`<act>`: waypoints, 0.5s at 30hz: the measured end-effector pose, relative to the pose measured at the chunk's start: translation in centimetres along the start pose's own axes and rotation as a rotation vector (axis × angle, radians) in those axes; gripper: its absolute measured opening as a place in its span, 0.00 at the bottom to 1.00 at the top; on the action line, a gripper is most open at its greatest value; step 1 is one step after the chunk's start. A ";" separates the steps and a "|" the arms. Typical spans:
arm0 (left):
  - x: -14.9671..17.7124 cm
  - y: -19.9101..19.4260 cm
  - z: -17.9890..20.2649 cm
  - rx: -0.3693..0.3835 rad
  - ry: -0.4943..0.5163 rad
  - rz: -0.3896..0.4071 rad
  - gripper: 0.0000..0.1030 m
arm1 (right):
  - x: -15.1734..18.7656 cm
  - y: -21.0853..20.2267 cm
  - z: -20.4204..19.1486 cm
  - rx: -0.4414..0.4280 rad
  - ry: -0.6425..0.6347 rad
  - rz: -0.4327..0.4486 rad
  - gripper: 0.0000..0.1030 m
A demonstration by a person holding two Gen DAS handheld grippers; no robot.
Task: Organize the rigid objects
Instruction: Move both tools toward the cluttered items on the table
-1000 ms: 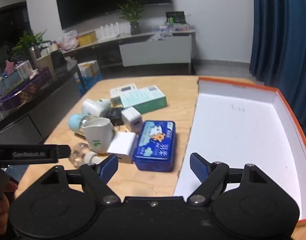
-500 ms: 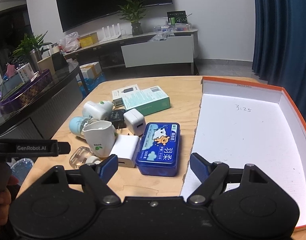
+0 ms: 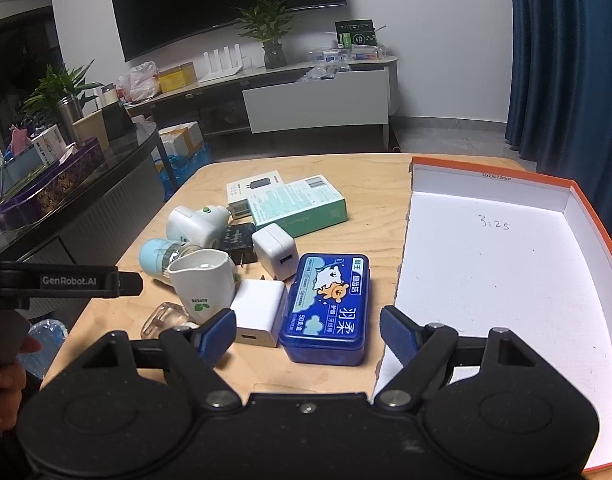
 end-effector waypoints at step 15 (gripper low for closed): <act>-0.6 1.0 0.4 0.030 0.033 0.005 1.00 | -0.1 0.9 -0.2 0.008 0.005 -0.021 0.90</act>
Point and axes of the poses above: each gripper's, at about its wrist camera, not at the fingertips, and y roughly the way its jaws point, z to its right, x to its underside, the point moved 6 cm from there along y, roughly the way its jaws point, and after that the axes turned 10 degrees about -x, right-handed, at the moved point
